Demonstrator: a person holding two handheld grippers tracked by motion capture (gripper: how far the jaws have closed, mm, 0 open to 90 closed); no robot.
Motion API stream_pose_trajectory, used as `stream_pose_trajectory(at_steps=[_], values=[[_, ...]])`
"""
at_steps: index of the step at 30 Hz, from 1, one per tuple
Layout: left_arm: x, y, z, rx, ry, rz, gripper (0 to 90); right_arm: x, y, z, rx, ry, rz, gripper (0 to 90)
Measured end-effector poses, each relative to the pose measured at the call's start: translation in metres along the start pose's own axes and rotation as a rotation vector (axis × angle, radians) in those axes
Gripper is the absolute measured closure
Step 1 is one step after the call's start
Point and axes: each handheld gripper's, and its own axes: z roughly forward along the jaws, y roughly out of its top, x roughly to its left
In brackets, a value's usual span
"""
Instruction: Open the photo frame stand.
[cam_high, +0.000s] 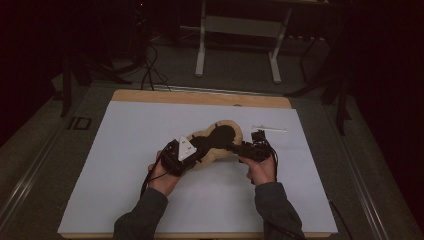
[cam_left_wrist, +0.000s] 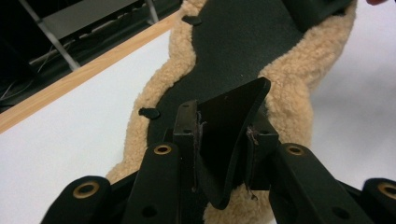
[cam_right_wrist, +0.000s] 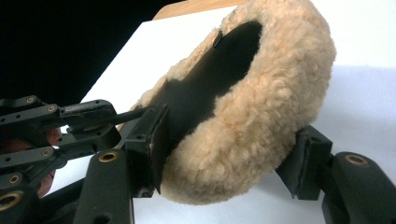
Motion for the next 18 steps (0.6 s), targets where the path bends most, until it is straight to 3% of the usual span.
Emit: stream_pose_trajectory(at_steps=[9,13,18], values=[[0.009,-0.005,-0.010,-0.008,-0.070,-0.038,63.4,0.007,0.006,-0.001,-0.017,0.014,-0.018,46.3],[0.012,-0.007,-0.016,-0.013,-0.082,-0.051,61.3,0.010,0.009,-0.003,-0.039,0.035,-0.013,50.8],[0.018,-0.011,-0.024,-0.019,-0.084,-0.070,59.0,0.018,0.016,-0.003,-0.036,0.033,-0.044,51.5]])
